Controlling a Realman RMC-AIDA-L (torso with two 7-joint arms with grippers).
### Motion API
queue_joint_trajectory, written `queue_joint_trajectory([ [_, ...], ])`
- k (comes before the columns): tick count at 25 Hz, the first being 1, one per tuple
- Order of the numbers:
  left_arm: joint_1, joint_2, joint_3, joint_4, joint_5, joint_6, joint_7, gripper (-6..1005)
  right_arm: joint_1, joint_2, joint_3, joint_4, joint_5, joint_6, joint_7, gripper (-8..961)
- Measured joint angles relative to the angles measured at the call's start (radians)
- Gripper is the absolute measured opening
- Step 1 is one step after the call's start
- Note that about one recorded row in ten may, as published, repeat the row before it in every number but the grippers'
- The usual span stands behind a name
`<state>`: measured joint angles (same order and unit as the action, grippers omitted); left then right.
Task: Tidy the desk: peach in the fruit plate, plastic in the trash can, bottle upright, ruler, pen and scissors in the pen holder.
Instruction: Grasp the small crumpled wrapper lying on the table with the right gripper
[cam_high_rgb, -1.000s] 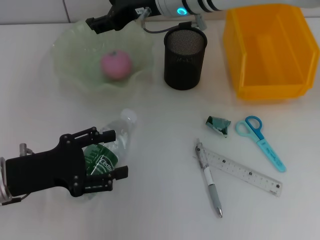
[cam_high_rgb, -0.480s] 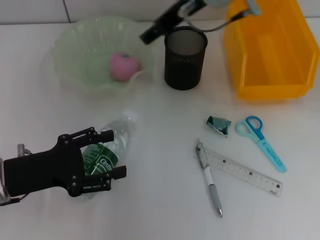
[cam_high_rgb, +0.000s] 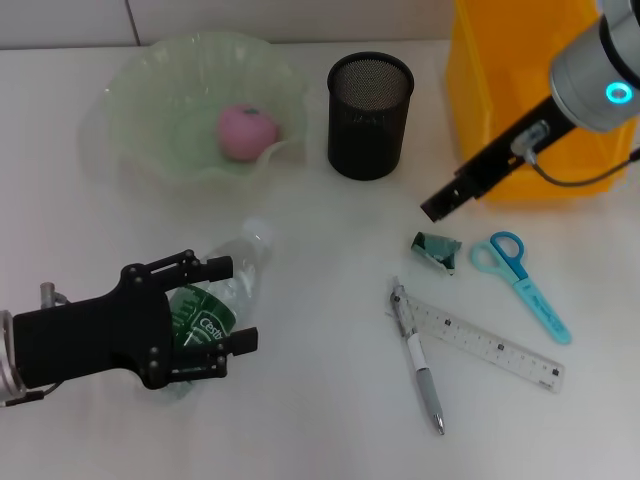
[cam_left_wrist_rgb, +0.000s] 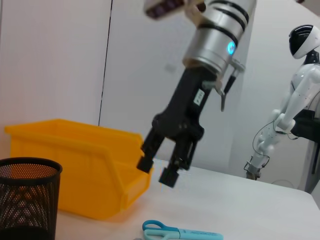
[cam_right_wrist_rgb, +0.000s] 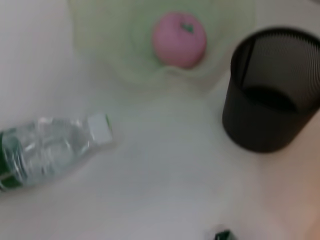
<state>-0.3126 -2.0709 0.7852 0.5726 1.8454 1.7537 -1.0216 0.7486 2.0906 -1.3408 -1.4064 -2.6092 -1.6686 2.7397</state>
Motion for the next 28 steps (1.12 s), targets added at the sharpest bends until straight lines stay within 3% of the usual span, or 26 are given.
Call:
queue_joint_trajectory([
  [15, -0.002, 0.000, 0.002, -0.001, 0.000, -0.002, -0.002, 841, -0.015, -0.003, -0.121, 0.159, -0.001, 0.152, -0.040, 826],
  [28, -0.001, 0.000, -0.002, -0.002, 0.000, -0.002, -0.002, 841, -0.009, -0.006, -0.128, 0.270, -0.005, 0.240, -0.059, 821],
])
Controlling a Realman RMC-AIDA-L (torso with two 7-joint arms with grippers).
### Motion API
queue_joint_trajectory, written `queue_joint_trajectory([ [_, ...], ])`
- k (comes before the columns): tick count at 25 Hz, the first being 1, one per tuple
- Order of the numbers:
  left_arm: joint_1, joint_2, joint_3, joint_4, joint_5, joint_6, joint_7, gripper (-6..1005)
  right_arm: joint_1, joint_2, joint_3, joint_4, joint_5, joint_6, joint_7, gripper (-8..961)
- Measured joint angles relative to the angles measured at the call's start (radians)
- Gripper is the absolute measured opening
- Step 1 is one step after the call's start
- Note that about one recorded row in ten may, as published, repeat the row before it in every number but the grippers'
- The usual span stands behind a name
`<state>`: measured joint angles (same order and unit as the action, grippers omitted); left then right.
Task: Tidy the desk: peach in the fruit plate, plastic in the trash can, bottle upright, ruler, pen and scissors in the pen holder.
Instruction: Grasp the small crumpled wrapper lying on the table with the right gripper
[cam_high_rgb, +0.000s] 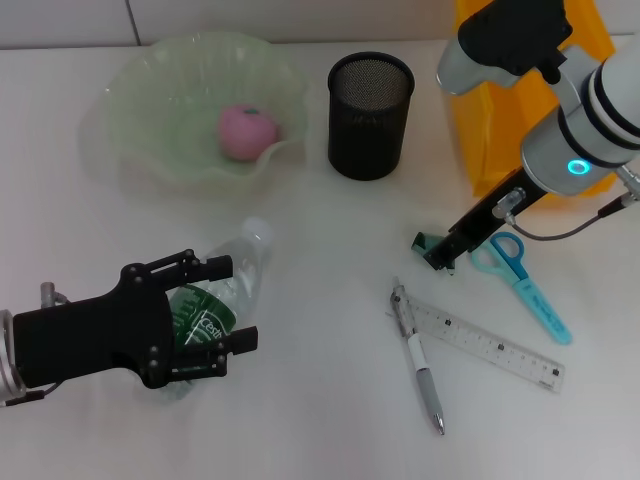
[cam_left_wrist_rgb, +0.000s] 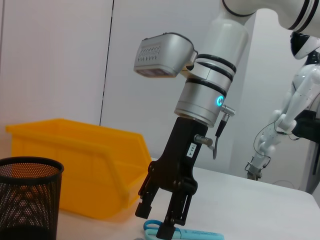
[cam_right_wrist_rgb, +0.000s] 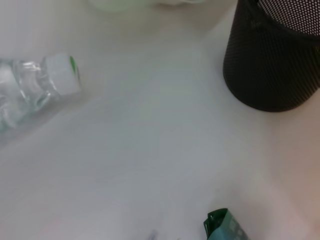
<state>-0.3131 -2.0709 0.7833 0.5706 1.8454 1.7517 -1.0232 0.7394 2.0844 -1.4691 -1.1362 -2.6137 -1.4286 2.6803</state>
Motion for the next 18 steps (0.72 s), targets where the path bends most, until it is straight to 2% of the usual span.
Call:
queue_joint_trajectory([
  [9, 0.000, 0.000, 0.004, 0.000, 0.000, 0.000, 0.000, 842, 0.015, 0.000, -0.016, 0.065, 0.002, 0.047, -0.010, 800],
  [18, 0.002, 0.000, 0.003, 0.000, 0.000, 0.003, 0.000, 842, 0.025, 0.002, -0.036, 0.073, 0.003, 0.058, -0.005, 777],
])
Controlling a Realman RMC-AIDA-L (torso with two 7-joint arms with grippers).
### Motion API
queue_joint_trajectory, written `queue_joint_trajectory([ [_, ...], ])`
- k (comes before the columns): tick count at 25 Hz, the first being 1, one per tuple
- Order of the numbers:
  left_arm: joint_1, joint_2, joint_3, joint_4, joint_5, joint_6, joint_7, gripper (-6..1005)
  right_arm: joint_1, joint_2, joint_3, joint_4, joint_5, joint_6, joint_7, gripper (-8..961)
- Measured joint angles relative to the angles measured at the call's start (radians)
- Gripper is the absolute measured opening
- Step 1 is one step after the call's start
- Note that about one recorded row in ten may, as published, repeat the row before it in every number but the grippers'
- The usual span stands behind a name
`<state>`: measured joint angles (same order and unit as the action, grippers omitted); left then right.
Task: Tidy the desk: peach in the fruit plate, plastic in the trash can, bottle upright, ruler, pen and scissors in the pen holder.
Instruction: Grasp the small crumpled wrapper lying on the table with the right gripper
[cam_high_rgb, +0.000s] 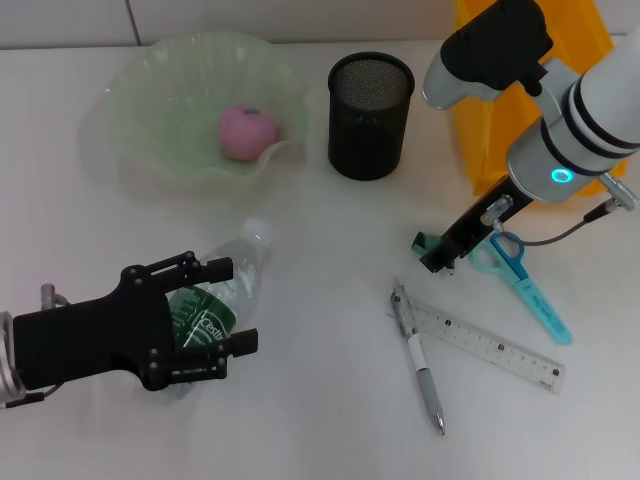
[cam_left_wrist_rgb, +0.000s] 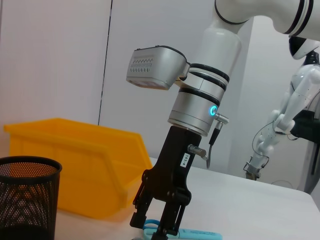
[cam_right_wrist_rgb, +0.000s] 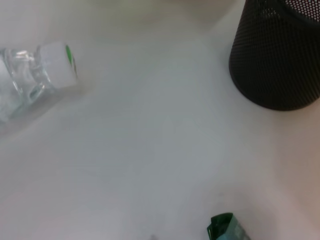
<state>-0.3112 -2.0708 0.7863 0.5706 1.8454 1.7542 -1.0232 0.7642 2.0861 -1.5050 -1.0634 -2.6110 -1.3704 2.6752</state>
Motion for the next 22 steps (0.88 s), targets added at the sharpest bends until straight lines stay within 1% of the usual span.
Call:
queue_joint_trajectory([
  [4, 0.000, 0.000, -0.001, 0.000, 0.000, 0.000, 0.000, 842, 0.005, 0.000, 0.000, 0.012, 0.001, 0.008, 0.001, 767],
  [11, 0.000, 0.000, -0.001, 0.000, 0.000, -0.001, 0.000, 842, 0.022, 0.002, 0.000, 0.044, 0.006, 0.025, -0.002, 622],
  [18, -0.001, 0.000, 0.000, 0.000, 0.000, -0.002, 0.000, 842, 0.026, 0.002, -0.015, 0.053, 0.006, 0.047, -0.001, 596],
  [22, 0.000, 0.000, 0.000, 0.000, 0.000, -0.001, 0.000, 842, 0.034, 0.002, -0.026, 0.084, 0.005, 0.071, -0.001, 573],
])
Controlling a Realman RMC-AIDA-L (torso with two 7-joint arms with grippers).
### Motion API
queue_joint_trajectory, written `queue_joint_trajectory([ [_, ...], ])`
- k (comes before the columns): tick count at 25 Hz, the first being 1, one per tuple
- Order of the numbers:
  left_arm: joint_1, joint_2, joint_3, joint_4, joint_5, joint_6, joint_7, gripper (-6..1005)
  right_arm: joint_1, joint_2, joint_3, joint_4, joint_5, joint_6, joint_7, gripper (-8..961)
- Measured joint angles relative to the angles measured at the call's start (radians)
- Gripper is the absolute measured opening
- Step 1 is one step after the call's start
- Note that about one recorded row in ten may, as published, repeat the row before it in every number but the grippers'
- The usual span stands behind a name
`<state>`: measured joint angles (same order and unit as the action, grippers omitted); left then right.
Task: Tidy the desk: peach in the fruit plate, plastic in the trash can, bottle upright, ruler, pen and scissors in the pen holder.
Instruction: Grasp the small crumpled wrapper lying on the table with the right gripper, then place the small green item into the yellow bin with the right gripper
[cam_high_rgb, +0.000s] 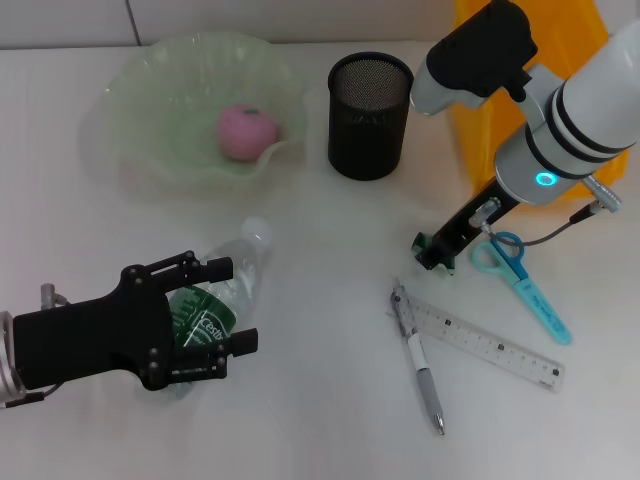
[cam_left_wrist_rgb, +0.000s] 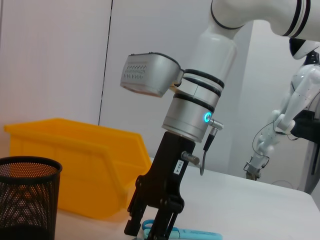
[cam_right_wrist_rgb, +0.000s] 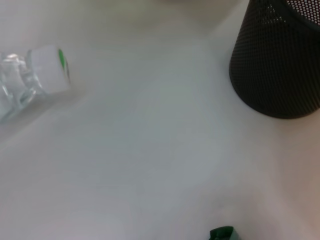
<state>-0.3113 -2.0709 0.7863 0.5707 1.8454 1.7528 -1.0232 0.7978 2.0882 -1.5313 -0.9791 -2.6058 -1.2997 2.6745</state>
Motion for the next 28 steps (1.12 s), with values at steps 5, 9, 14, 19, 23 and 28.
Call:
queue_joint_trajectory([
  [5, 0.000, 0.000, -0.001, 0.000, 0.000, 0.002, 0.000, 842, 0.015, 0.000, -0.009, 0.028, 0.001, 0.008, -0.001, 545],
  [9, -0.001, 0.000, -0.003, 0.000, 0.000, 0.004, 0.000, 841, 0.018, 0.000, -0.012, 0.033, 0.002, 0.005, 0.000, 522],
  [14, -0.003, 0.000, -0.001, 0.000, 0.000, 0.002, 0.000, 841, 0.030, 0.000, -0.010, 0.058, 0.004, 0.011, -0.001, 456],
  [19, -0.004, 0.000, -0.005, 0.000, 0.000, 0.002, 0.000, 842, 0.021, -0.001, -0.002, 0.018, 0.005, -0.004, 0.001, 356],
  [23, -0.002, 0.000, -0.005, 0.000, 0.000, 0.003, 0.000, 842, -0.001, -0.002, 0.022, -0.064, 0.005, -0.056, 0.002, 354],
  [28, 0.001, 0.000, -0.005, 0.000, 0.000, 0.004, 0.001, 842, -0.052, -0.002, 0.116, -0.305, 0.005, -0.186, 0.007, 351],
])
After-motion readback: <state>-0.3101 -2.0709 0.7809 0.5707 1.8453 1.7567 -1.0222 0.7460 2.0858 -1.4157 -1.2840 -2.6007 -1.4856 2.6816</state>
